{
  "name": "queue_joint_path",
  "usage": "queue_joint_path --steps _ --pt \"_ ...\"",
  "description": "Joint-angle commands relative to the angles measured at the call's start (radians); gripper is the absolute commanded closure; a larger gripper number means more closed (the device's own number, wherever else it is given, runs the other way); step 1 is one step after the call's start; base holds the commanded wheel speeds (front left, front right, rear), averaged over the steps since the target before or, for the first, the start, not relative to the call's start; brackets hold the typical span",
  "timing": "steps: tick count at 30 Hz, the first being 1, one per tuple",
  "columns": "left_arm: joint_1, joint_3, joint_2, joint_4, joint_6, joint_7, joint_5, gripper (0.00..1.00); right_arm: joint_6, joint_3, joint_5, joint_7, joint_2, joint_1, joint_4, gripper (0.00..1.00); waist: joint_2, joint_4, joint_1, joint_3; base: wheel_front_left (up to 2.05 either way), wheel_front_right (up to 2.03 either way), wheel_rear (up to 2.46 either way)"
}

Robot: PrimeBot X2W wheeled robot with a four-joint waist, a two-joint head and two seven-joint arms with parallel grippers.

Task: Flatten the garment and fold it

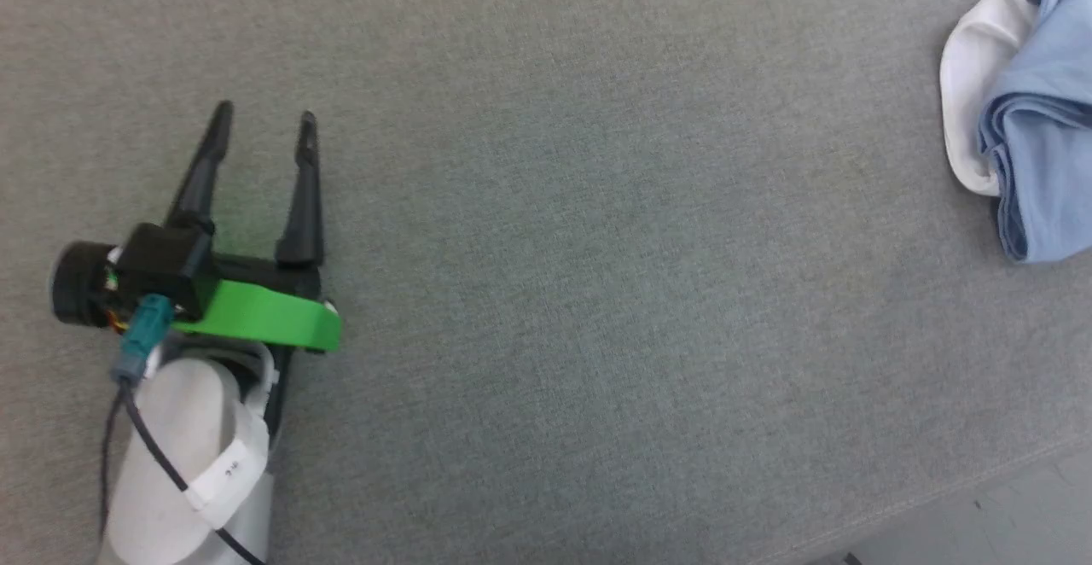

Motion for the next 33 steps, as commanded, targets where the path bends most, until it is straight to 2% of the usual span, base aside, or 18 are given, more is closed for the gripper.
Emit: queue_joint_path --steps 1,7,11,19,27,33 --pt "0.018 -0.001 -0.009 0.018 0.007 -0.010 -0.012 0.00 -0.002 -0.010 0.011 -0.023 0.006 0.025 -0.005 0.00 -0.0001 0.039 -0.0001 -0.085 0.00 0.00 0.00" --pt "0.071 0.002 -0.053 0.091 0.013 -0.021 -0.042 0.00 -0.002 0.014 0.134 -0.119 0.033 0.106 -0.041 0.00 -0.0001 0.096 -0.0001 -0.225 0.00 0.00 0.00" --pt "0.115 0.002 -0.083 0.101 0.018 -0.022 -0.058 0.00 -0.002 0.048 0.243 -0.170 0.067 0.197 -0.108 0.00 -0.0001 0.145 -0.0001 -0.304 0.00 0.00 0.00" --pt "0.169 0.002 -0.114 0.114 0.010 -0.023 -0.098 0.00 -0.002 0.114 0.429 -0.212 0.156 0.417 -0.365 0.00 -0.0001 0.242 -0.0001 -0.379 0.00 0.00 0.00" --pt "0.196 -0.016 -0.128 0.136 0.000 -0.023 -0.119 0.00 -0.002 0.140 0.481 -0.246 0.284 0.634 -0.601 0.00 -0.0001 0.310 -0.0001 -0.430 0.00 0.00 0.00" --pt "0.219 -0.025 -0.133 0.146 -0.004 -0.023 -0.117 0.00 -0.002 0.160 0.488 -0.278 0.351 0.755 -0.669 0.00 -0.0001 0.328 -0.0001 -0.462 0.00 0.00 0.00"
